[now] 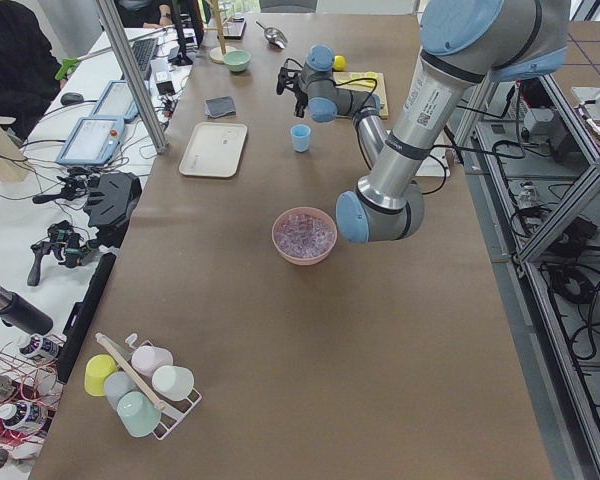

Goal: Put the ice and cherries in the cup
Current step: 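Carry the ice cube over the light-blue cup and release it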

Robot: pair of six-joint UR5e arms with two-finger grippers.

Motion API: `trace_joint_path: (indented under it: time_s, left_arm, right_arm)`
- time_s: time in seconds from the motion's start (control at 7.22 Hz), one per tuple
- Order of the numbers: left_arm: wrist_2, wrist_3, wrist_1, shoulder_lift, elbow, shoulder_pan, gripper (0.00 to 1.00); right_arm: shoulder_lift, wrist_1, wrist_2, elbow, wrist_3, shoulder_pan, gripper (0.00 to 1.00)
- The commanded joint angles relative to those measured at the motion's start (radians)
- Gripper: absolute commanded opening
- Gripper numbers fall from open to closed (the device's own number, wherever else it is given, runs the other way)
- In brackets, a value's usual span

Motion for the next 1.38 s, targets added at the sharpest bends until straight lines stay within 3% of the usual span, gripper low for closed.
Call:
trace_joint_path:
  time_s: [0.0, 0.97, 1.11, 1.25]
  left_arm:
    - [0.103, -0.014, 0.0, -0.079, 0.099, 0.053, 0.0]
    - [0.107, -0.006, 0.0, -0.072, 0.171, 0.053, 0.0]
    - [0.108, -0.011, -0.001, -0.069, 0.178, 0.053, 0.53]
    - [0.116, -0.011, -0.001, -0.063, 0.173, 0.053, 0.97]
  right_arm:
    - [0.002, 0.001, -0.009, -0.003, -0.001, -0.006, 1.0]
    - [0.007, 0.0, -0.003, -0.007, 0.002, -0.009, 1.0]
    - [0.007, 0.0, -0.003, -0.007, 0.003, -0.009, 1.0]
    - [0.008, 0.0, -0.003, -0.007, 0.001, -0.009, 1.0]
